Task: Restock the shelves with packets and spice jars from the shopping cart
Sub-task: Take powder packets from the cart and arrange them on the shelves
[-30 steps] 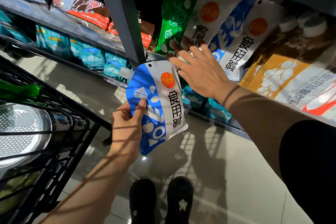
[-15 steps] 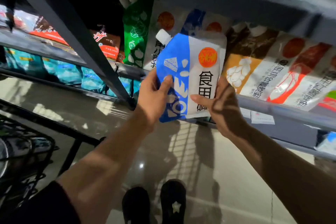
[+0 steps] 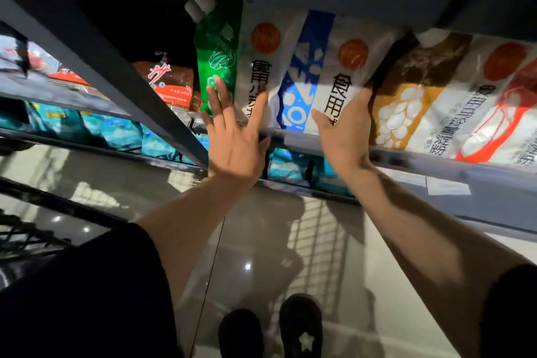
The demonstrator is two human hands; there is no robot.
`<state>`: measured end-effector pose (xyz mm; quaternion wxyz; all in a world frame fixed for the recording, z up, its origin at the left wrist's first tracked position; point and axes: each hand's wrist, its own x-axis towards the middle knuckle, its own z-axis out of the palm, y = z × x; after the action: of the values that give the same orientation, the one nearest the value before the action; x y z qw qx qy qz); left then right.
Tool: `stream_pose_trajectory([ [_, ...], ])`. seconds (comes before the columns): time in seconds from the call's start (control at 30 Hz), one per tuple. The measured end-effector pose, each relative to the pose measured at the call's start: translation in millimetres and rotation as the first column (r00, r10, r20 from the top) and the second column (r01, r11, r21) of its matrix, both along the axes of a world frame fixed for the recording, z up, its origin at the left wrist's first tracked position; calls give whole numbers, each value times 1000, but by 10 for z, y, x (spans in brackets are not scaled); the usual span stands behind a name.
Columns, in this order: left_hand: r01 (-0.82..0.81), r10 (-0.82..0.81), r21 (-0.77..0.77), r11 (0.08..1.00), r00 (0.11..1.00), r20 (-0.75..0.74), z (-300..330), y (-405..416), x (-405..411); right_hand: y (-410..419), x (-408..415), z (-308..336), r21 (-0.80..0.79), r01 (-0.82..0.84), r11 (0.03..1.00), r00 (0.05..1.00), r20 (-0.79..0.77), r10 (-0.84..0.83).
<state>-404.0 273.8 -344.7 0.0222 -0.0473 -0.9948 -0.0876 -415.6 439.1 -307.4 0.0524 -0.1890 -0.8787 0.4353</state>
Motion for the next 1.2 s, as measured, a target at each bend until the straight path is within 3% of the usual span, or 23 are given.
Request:
stream_pose_trajectory([
  [0.07, 39, -38, 16, 999, 997, -65, -74, -61, 15, -47, 231, -45, 77, 7, 997, 998, -70, -2],
  [0.13, 67, -66, 15, 998, 994, -84, -111, -115, 68, -31, 465, -134, 359, -20, 933, 974, -203, 99],
  [0.17, 79, -79, 4, 997, 994, -79, -135, -135, 100, -15, 534, -185, 533, -91, 841, 955, -192, 226],
  [0.23, 100, -102, -28, 995, 993, -54, -184, -158, 168, 4, 559, -319, 725, -344, 597, 885, 36, 465],
  [0.3, 107, -111, -55, 993, 991, -77, -225, -171, 192, 22, 444, -400, 741, -478, 471, 832, 211, 513],
  [0.4, 107, -118, -139, 984, 991, -69, -272, -177, 188, 141, 216, -386, 725, -532, 437, 817, 304, 489],
  [0.5, 70, -74, -129, 989, 997, -28, -222, -122, 181, 254, 160, -336, 733, -575, 365, 782, 361, 508],
  [0.67, 37, -7, -81, 996, 939, 345, 339, -18, 314, 20, 371, 11, 583, -650, 487, 760, 493, 424],
  [0.77, -29, -17, 171, 985, 966, 257, 959, 36, 735, -178, 752, 646, 501, -661, 559, 747, 368, 553],
  [0.87, -169, 63, 453, 875, 969, 240, 1802, 93, 1229, -338, 1188, 1461, 417, -653, 632, 745, 198, 638],
  [0.97, -171, 171, 499, 850, 984, 45, 2583, -3, 1676, -568, 1451, 2246, 302, -694, 653, 705, 101, 702],
  [1.07, -231, 316, 531, 815, 946, -74, 3200, -270, 2087, -962, 1597, 2917, 253, -717, 650, 659, -59, 750],
  [1.2, -350, 476, 480, 804, 863, -169, 3783, -808, 2556, -1611, 1767, 3540, 233, -831, 505, 478, -164, 863],
])
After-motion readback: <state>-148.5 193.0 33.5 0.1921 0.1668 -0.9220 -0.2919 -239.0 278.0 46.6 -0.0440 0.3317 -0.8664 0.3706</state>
